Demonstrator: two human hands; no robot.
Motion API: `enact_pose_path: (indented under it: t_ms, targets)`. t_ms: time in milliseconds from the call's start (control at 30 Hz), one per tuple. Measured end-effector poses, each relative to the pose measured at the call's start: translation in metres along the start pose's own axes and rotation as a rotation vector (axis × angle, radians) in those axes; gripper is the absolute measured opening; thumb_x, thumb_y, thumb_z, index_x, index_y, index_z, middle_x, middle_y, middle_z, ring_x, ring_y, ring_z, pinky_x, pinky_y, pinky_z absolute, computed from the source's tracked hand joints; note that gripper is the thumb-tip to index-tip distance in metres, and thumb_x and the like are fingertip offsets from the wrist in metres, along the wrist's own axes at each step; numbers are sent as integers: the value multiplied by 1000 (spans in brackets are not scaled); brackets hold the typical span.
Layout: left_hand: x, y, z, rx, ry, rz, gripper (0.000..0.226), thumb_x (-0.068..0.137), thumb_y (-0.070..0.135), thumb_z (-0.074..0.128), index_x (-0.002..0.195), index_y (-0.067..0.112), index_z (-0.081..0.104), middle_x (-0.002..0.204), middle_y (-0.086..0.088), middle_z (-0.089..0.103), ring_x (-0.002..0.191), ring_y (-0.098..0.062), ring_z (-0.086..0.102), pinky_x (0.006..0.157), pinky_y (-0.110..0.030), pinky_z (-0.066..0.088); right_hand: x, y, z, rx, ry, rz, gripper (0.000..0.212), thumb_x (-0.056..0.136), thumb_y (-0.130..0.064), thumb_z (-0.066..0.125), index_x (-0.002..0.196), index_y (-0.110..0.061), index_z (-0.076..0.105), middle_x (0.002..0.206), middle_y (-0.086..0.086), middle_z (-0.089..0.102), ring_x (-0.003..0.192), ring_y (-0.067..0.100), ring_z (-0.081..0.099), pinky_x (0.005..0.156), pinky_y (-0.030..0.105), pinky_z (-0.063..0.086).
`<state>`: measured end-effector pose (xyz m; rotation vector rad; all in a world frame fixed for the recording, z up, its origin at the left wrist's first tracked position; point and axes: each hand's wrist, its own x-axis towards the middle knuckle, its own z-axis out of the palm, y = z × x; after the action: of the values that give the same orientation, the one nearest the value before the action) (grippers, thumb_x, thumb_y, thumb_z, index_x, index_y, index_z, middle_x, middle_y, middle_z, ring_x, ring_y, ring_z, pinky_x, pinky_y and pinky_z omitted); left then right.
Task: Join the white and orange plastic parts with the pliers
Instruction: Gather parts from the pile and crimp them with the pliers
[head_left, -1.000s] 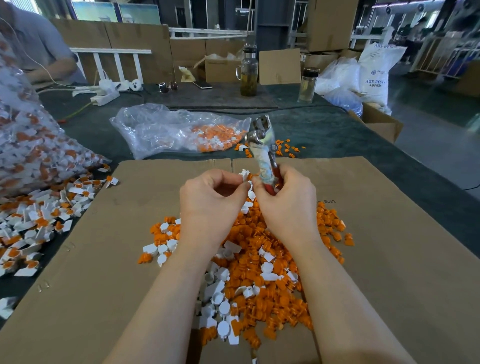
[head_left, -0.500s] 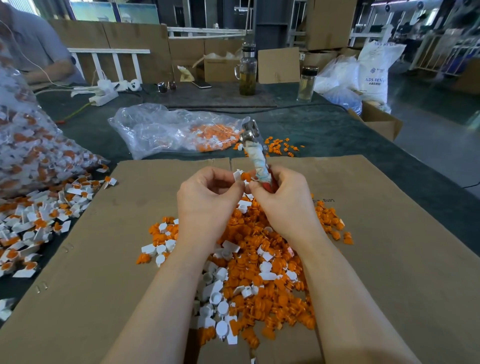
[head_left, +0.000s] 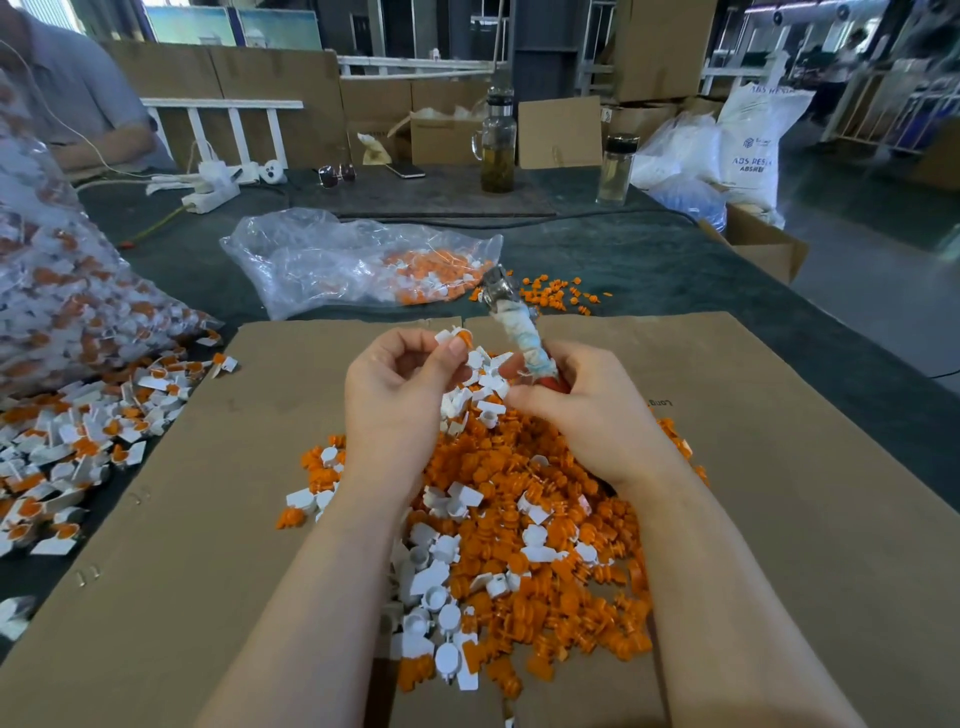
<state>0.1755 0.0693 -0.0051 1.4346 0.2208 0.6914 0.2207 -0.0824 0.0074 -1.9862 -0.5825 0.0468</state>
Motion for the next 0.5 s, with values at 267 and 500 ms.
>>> enact_pose_path:
  t_ms: [267, 500]
  targets:
    - [4, 0, -6, -151, -39, -7, 6, 91, 6, 66, 85, 5, 64, 68, 2, 68, 63, -7, 65, 67, -18, 53, -3, -2, -7, -47, -247, 18, 23, 87, -18, 67, 109, -12, 65, 105, 15, 69, 94, 31, 66, 88, 54, 51]
    - [4, 0, -8, -183, -63, -15, 8, 91, 8, 65, 83, 8, 65, 67, 5, 67, 62, -8, 64, 66, -18, 53, -4, -4, -5, -99, -292, -9, 16, 88, -17, 66, 104, -15, 67, 91, 8, 67, 82, 26, 63, 82, 50, 49]
